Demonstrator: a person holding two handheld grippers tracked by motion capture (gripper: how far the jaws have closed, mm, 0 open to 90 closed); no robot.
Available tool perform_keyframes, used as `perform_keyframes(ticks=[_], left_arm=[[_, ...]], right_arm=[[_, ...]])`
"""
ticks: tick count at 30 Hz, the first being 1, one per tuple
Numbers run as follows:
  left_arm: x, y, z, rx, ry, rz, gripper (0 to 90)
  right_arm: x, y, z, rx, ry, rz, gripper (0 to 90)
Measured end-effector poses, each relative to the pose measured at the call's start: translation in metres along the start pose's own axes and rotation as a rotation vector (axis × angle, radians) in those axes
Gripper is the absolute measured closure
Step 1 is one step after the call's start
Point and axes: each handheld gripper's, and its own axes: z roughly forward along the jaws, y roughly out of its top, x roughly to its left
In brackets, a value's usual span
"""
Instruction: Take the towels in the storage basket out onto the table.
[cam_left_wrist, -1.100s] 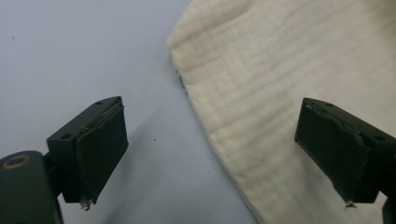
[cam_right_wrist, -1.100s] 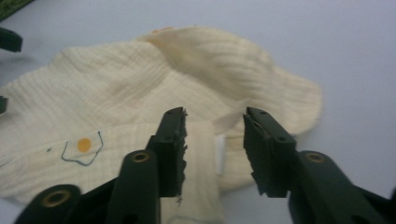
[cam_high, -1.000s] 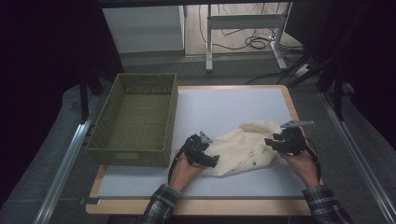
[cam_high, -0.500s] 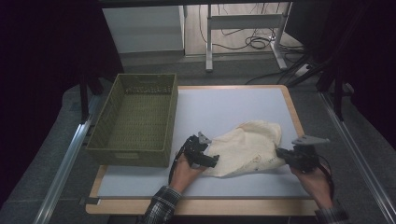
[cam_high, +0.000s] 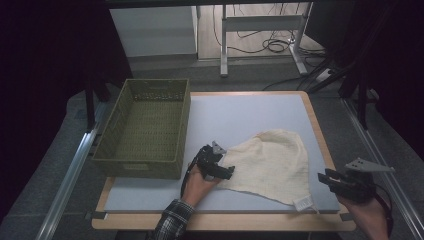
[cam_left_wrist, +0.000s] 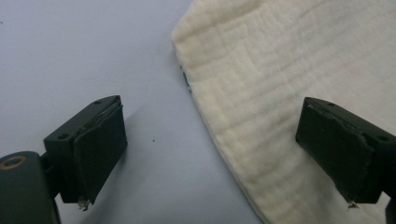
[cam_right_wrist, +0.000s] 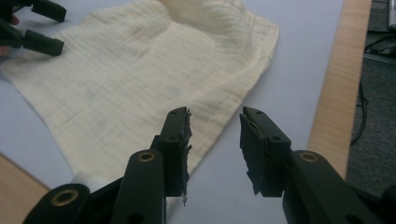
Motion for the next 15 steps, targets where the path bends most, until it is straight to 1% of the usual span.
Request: perform_keyframes(ticks=[3, 5, 6, 7, 8, 11, 13, 15], left_arm=[[0.0, 0.0, 0.0, -0.003, 0.0, -0.002, 8.6], [0.0, 0.0, -0.001, -0.004, -0.001, 0.003, 9.1], [-0.001, -0.001, -0.001, -0.007, -0.007, 0.005, 10.4], [-0.001, -0.001, -0.003, -0.01, -0.014, 0.018, 13.6], [-0.003, -0.002, -0.004, -0.018, -0.022, 0.026, 18.1], [-0.007, -0.006, -0.009, -0.038, -0.038, 0.03, 32.6], [-0.008, -0.008, -0.012, -0.048, -0.05, 0.031, 44.9], [-0.01, -0.01, -0.015, -0.047, -0.076, 0.025, 60.6]], right_arm=[[0.002, 0.004, 0.022, 0.018, 0.018, -0.006, 60.1], [0.004, 0.005, 0.039, 0.03, 0.016, -0.009, 60.0], [0.004, 0.006, 0.047, 0.031, 0.024, -0.002, 60.1], [0.005, 0.007, 0.054, 0.032, 0.033, 0.007, 60.6], [0.007, 0.008, 0.061, 0.033, 0.044, 0.011, 60.7], [0.015, 0.008, 0.081, 0.055, 0.055, -0.01, 62.0], [0.02, 0.007, 0.091, 0.072, 0.068, -0.025, 62.6], [0.024, 0.004, 0.098, 0.091, 0.069, -0.042, 62.6]])
